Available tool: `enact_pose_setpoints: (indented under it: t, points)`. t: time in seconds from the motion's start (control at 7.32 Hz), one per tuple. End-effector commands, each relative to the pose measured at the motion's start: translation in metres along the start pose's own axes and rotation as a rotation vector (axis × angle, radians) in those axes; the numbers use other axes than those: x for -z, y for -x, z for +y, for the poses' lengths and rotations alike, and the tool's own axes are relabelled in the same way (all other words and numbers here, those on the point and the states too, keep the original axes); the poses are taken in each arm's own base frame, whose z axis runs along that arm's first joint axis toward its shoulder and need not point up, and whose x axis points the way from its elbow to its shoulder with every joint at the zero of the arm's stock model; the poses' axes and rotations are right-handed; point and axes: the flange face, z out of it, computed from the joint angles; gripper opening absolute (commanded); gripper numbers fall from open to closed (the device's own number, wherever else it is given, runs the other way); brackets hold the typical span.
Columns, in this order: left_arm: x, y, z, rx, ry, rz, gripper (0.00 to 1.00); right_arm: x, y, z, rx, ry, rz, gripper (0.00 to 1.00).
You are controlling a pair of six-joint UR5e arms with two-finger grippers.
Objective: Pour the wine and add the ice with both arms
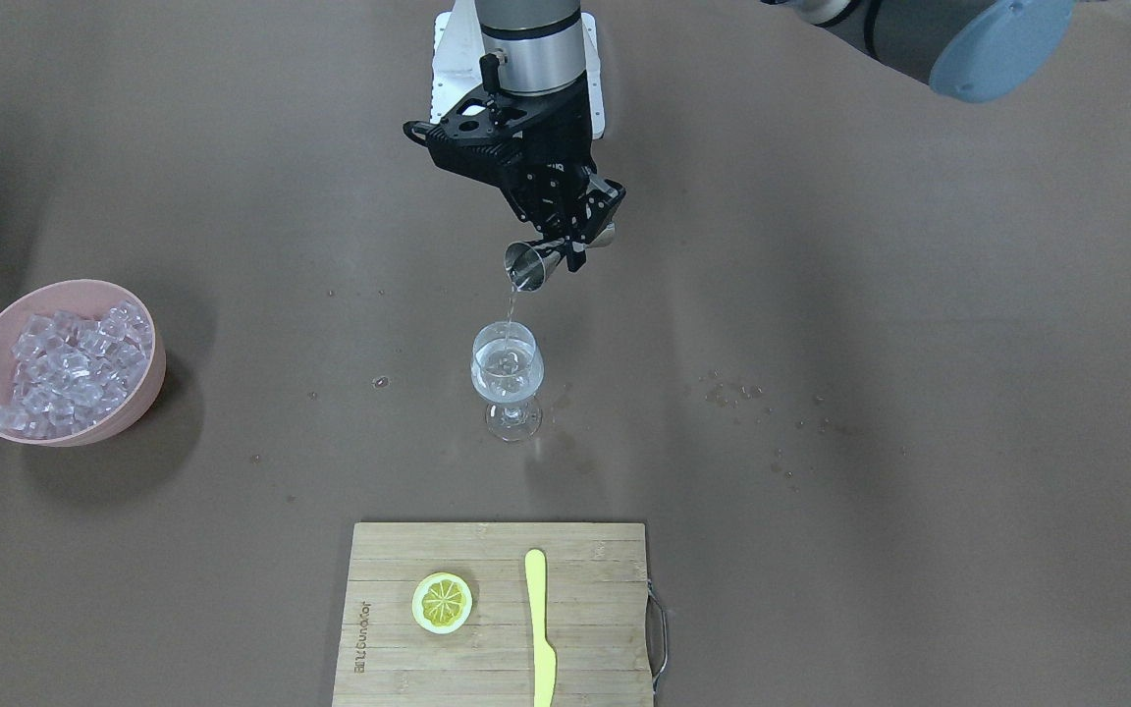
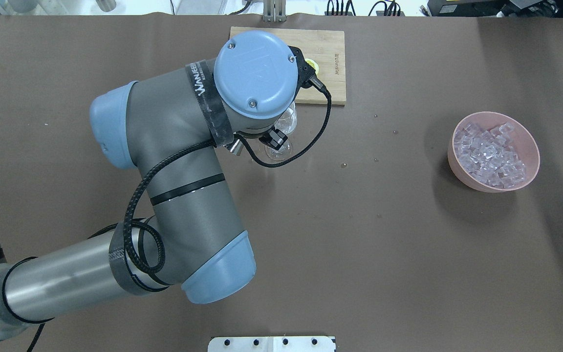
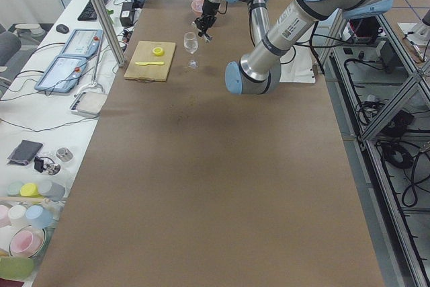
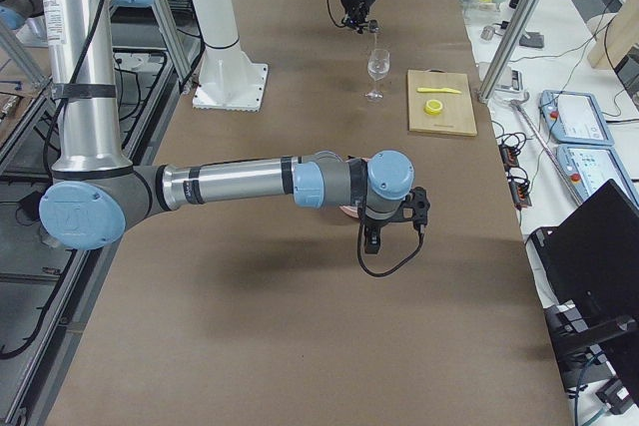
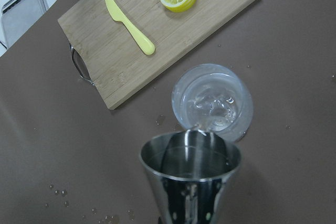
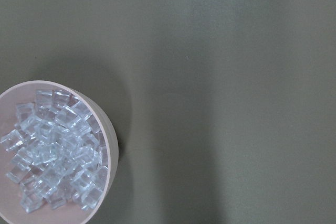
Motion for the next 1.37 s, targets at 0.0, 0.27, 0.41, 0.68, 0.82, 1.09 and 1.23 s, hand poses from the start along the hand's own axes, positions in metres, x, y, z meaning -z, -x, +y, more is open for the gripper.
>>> enact_pose_setpoints:
  t: [0.0,0.27,0.41,0.68,0.82,1.09,1.23]
  points:
    - [-0.002,-0.004,-0.025,-0.028,0.064,-0.041,0.0,0.0,0.0,0.0,-0.004,0.0,0.0,1.0]
    - [0.011,-0.005,-0.046,-0.114,0.15,-0.082,0.0,0.0,-0.001,0.0,-0.005,0.0,0.002,1.0]
    - [0.01,-0.002,-0.049,-0.118,0.174,-0.097,0.0,0.0,-0.001,0.0,-0.005,0.0,0.002,1.0]
    - [-0.004,0.003,-0.057,-0.186,0.235,-0.119,0.0,0.001,0.001,-0.001,-0.003,-0.001,0.0,1.0]
    - [0.0,-0.001,-0.066,-0.216,0.276,-0.132,0.0,0.001,0.001,-0.001,-0.003,-0.001,0.0,1.0]
    - [0.005,-0.004,-0.08,-0.271,0.34,-0.151,0.0,0.001,0.001,-0.001,-0.003,-0.001,0.0,1.0]
    - [0.005,-0.003,-0.081,-0.272,0.341,-0.153,0.0,0.001,0.001,0.0,-0.003,-0.001,-0.002,1.0]
